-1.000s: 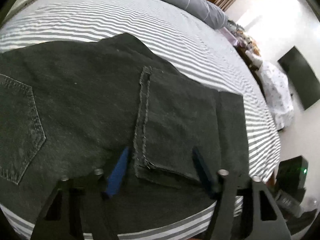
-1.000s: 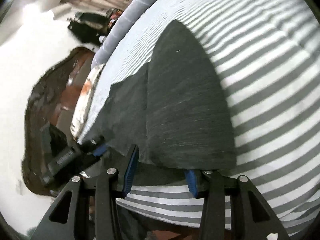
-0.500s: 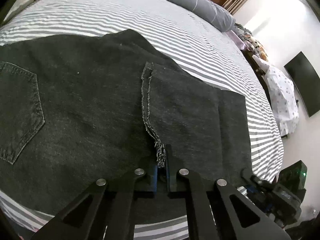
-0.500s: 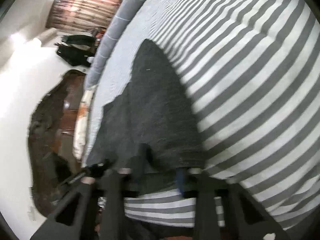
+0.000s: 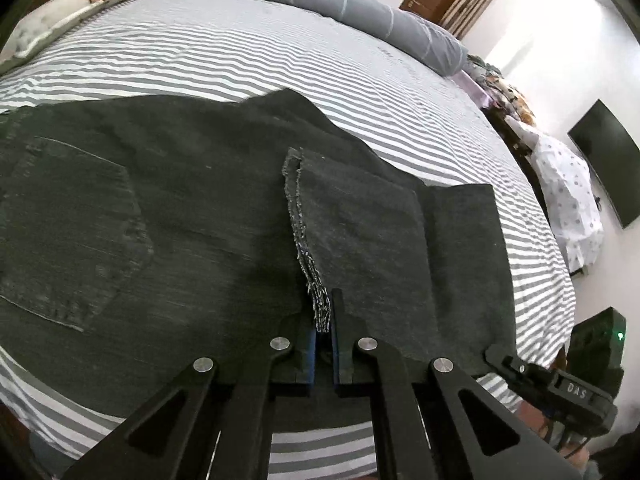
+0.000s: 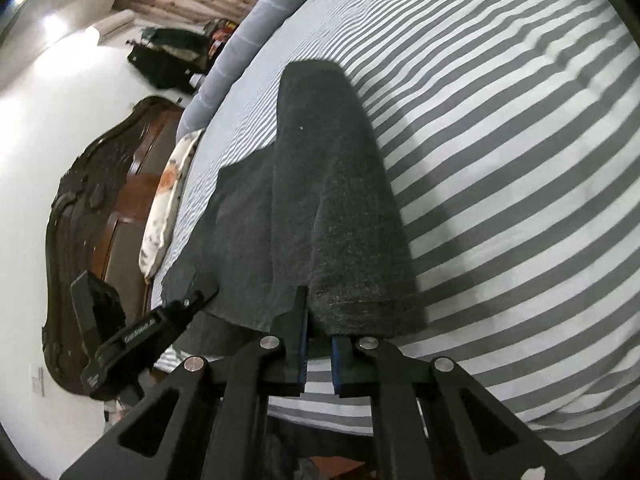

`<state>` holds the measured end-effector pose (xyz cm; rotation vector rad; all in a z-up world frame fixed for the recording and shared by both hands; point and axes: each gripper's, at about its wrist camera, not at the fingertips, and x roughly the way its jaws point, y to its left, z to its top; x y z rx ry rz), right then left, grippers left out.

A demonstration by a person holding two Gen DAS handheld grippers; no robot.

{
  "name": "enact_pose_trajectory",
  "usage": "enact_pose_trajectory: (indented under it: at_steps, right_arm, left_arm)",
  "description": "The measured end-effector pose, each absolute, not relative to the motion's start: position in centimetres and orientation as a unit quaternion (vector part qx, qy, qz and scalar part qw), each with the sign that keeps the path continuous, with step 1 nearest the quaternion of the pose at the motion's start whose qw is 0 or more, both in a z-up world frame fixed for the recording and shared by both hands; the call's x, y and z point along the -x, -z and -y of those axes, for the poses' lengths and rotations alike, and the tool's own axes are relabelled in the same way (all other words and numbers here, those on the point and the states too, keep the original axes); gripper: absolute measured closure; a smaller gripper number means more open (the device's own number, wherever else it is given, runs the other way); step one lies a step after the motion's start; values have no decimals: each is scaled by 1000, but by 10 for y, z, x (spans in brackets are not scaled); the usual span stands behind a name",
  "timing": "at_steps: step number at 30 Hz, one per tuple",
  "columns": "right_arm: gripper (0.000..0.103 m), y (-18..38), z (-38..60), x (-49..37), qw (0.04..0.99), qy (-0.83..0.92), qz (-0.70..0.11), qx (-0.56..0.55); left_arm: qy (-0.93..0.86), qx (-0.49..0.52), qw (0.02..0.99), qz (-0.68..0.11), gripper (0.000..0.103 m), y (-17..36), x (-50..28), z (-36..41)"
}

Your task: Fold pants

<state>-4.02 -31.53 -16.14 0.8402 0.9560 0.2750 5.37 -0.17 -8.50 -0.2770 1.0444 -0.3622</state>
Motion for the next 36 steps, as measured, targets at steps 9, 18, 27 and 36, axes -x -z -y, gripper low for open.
enact_pose_trajectory:
  at_steps: [9, 18, 27, 36]
  right_arm:
    - [91, 175, 291, 26, 789, -133, -478, -362]
    - [91, 179, 290, 22, 781, -127, -489, -367]
    - [73, 163, 278, 24, 784, -128, -524, -308]
    - [69, 106, 253, 35, 801, -213, -521, -205]
  left_arm:
    - [164, 54, 881, -440, 98, 71, -39, 1]
    - [152, 34, 879, -451, 98, 98, -39, -3]
    - [149, 44, 874, -460, 92, 93, -43, -6]
    - [140, 55, 897, -415, 84, 49, -48, -27]
